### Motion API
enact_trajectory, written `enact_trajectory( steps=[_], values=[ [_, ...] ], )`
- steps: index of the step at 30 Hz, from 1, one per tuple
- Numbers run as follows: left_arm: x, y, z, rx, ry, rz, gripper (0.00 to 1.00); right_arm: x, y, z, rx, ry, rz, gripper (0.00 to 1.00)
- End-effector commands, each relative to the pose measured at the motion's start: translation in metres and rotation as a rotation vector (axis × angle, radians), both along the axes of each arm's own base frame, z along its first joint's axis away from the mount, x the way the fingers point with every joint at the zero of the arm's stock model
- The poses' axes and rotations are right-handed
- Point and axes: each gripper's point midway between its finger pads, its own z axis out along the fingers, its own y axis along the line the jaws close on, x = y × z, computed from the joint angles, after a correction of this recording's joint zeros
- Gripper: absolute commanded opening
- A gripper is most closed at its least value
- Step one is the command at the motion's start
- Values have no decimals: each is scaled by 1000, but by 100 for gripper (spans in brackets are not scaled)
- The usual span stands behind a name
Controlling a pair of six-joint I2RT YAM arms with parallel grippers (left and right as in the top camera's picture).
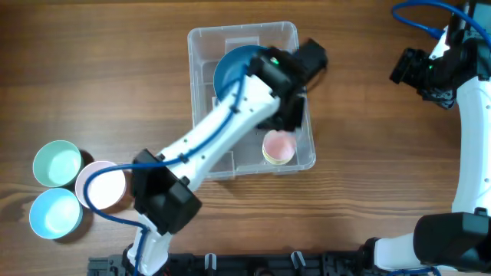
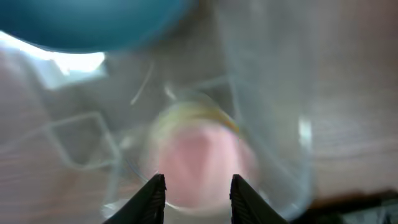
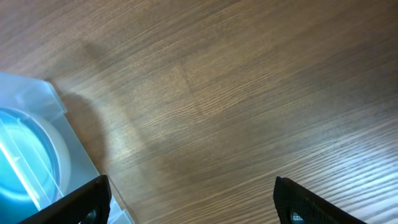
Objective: Pack container
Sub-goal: 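Grasp the pink cup and nest it onto the yellow cup, then move the left gripper to the pink bowl and grasp its rim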
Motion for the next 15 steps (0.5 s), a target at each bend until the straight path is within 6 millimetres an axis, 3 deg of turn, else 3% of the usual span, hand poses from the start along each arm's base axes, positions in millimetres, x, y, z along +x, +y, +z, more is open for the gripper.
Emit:
enact_trajectory(
  steps=[1,3,5,7,8,10,13,15],
  values=[
    [55,88,42,38,-151,191,36,-9,16,1,32,13,136,81],
    [81,165,73,17,-218,392,37,-19,20,-17,47,73,150,41],
    [90,226,88,-8,-236,555,38,-31,33,-48,84,148,179,25],
    [92,276,89,1,-224,681,40,-45,62,-94,126,223,273,12],
    [90,293,88,6,-211,728,40,-50,77,-112,124,246,317,10],
    [89,313,87,16,-206,768,37,-55,108,-131,136,251,411,9],
    [88,318,87,22,-206,765,37,-65,157,-135,133,255,572,10],
    [88,318,87,22,-206,765,38,-72,180,-135,130,263,627,11]
  ],
)
